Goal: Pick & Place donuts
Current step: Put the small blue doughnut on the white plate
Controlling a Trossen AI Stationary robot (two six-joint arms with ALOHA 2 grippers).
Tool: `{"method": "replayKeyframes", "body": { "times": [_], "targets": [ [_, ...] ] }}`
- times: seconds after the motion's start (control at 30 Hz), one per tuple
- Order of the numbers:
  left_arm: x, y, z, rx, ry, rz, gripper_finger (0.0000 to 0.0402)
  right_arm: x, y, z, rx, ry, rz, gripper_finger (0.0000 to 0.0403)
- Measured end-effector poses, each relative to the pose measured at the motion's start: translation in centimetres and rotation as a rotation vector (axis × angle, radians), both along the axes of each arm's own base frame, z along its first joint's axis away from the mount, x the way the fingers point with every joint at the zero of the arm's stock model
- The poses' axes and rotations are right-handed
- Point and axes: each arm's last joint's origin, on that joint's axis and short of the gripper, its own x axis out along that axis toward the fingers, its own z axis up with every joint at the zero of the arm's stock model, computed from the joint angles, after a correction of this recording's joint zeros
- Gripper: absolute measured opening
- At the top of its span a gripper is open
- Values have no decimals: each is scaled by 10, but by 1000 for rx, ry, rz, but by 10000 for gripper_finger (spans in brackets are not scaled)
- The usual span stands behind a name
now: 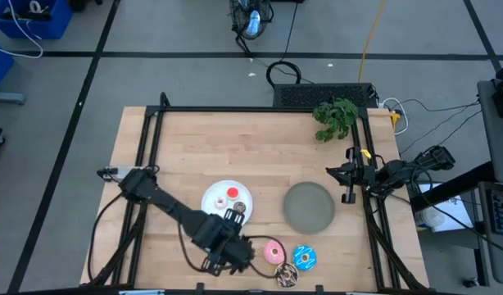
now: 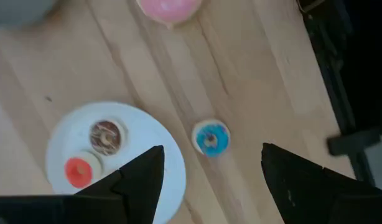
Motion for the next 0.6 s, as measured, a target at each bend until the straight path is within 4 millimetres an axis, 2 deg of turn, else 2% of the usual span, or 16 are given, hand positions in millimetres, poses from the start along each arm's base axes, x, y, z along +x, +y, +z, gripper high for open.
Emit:
{"method": "replayKeyframes", "body": {
  "times": [0.17, 0.5, 0.6],
  "targets": [
    [-5, -8, 0, 44, -36, 9, 269, 0, 0, 0, 1, 0, 0, 0],
    [-2, -6, 0, 52, -69, 116, 269, 0, 0, 0, 1, 0, -2, 0],
    [1, -6, -10, 78, -92, 146, 269, 0, 0, 0, -1, 0, -2, 0]
  ]
}}
